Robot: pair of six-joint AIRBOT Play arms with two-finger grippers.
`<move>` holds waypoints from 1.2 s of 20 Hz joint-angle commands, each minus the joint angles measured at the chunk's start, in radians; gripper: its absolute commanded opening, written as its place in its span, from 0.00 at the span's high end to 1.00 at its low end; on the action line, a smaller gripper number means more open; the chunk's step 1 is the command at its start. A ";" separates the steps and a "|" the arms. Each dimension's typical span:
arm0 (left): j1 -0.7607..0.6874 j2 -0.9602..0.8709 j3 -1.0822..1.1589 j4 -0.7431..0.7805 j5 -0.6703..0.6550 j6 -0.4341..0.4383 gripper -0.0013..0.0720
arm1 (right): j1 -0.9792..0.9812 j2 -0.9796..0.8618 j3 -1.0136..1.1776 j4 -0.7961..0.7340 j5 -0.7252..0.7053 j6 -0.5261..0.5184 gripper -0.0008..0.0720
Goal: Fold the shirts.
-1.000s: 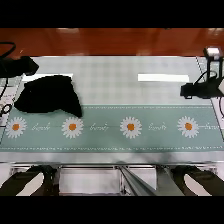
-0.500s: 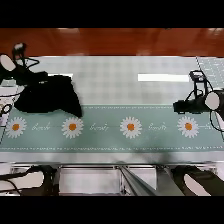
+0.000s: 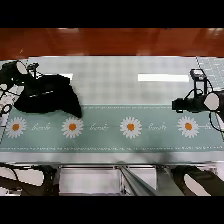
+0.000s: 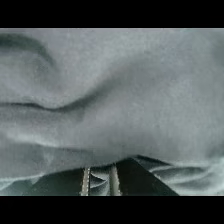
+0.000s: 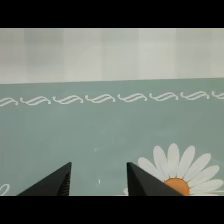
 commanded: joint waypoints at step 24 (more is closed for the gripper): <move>-0.646 0.700 0.466 -0.229 0.277 -0.007 0.94 | 0.001 0.367 0.082 0.088 0.056 -0.005 0.43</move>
